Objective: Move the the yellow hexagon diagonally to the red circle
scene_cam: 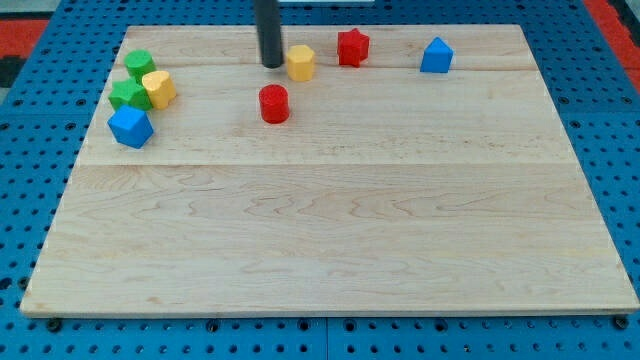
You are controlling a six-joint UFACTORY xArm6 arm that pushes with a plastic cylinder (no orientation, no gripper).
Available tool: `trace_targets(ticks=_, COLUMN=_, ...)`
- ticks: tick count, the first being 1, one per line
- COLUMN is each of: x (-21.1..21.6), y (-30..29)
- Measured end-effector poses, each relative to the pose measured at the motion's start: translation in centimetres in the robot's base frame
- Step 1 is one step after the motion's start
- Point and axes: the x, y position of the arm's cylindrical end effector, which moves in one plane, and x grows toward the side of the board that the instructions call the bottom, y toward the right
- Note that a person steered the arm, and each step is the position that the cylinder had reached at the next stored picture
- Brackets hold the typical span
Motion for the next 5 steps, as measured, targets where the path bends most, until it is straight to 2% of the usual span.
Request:
trace_targets(ticks=1, x=-0.2, y=-1.8)
trace_targets(ticks=2, x=0.9, y=0.0)
trace_targets(ticks=3, x=-3.5, y=3.1)
trace_targets(ticks=4, x=-5.6, y=4.8)
trace_targets(ticks=5, x=-2.7, y=6.6)
